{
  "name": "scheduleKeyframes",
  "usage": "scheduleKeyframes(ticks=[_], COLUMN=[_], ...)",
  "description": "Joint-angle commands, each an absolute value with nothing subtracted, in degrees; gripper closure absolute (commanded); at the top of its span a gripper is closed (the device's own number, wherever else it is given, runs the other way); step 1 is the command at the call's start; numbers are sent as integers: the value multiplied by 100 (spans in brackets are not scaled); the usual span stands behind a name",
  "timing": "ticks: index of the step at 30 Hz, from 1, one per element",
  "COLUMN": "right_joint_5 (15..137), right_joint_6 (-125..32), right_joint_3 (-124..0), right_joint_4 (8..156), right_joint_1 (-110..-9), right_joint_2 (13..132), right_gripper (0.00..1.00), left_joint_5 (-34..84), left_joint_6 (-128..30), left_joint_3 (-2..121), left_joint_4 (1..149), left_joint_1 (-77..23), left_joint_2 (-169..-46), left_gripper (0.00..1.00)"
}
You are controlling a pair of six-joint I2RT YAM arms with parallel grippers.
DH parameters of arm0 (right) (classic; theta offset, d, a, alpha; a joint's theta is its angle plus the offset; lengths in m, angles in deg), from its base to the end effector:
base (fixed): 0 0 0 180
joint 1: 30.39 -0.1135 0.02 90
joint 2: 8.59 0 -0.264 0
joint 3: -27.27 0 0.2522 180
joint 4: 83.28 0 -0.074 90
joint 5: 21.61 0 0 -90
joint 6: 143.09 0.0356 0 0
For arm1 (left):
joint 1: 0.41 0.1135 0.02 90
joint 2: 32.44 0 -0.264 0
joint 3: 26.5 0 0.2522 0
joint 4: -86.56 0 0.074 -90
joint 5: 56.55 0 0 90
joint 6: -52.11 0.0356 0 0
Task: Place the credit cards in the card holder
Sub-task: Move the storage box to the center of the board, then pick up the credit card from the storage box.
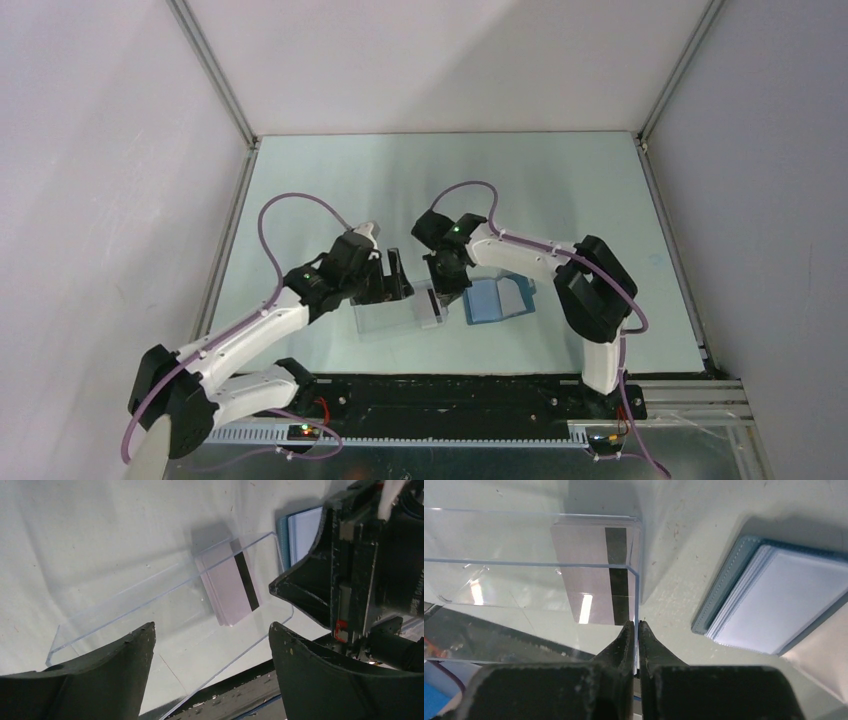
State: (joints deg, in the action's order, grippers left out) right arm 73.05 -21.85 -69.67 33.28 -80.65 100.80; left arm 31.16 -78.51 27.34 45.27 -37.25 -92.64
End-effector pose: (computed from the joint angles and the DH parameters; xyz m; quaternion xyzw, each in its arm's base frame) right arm 0.2411 0.2945 0.2020 -0.1688 0.9772 0.1107 0.0666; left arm 0.1698 -0.1290 0.2337 -0.0235 0.9320 -0.2405 0.2701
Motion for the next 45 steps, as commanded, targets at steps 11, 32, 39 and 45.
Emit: scheduleKeyframes(ticks=[11, 32, 39, 45], right_joint_5=[7647, 9086, 9089, 9171], right_joint_6=[-1646, -1332, -1437, -1564], right_joint_3=[-6657, -5507, -5494, -5490], right_joint_4=[3464, 4622, 4689, 4767], right_joint_1=[-8145, -7760, -7496, -7327], right_joint_2=[9323, 8821, 8774, 8895], right_gripper=[44, 40, 43, 57], left_joint_5=[2685, 2778, 2352, 1975], left_joint_6=[-7995, -7386, -7800, -8313], left_joint_3=[2505, 3670, 3328, 2949], left_joint_4=[4713, 4776, 4992, 5667], left_joint_1=[-3686, -3685, -3680, -3680], left_joint_2=[-9700, -11413, -11046, -11122], left_gripper=[28, 39, 40, 46])
